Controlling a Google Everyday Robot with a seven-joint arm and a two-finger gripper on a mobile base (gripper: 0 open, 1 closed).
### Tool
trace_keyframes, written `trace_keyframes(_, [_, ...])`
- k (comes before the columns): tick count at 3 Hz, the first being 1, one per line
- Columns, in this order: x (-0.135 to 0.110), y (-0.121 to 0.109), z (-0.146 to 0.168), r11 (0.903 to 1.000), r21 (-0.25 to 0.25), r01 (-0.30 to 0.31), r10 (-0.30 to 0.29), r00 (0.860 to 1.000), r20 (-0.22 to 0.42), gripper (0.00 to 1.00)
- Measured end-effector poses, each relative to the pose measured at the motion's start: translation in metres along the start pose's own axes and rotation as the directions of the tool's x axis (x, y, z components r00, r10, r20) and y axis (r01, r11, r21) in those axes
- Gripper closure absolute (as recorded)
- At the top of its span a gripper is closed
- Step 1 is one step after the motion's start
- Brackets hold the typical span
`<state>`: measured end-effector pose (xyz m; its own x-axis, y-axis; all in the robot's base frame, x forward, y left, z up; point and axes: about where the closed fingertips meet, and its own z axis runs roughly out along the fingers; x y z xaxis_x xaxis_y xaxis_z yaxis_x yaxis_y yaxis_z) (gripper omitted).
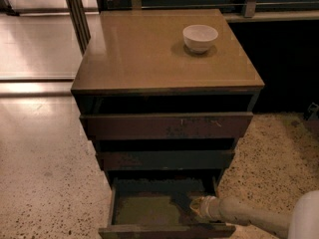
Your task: Pick sponge from bottom drawer and place on counter
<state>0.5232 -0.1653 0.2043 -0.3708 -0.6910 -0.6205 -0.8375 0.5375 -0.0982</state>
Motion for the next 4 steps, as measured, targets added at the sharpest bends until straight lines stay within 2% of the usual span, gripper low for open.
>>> trace_keyframes(1, [0.003,0.005,0.021,0.9996,-0.028,-0.008,0.007,1.000,-0.006,0.38])
trace_keyframes(2, [0.007,0.010,0.063,0.9968,-0.074,-0.032,0.031,0.999,-0.013,0.38])
trace_keyframes(3, [0.007,0.009,0.071,0.9966,-0.077,-0.032,0.031,0.999,-0.011,0.38])
trace_keyframes(4, [0.008,0.004,0.084,0.9972,-0.073,-0.018,0.018,1.000,-0.013,0.27])
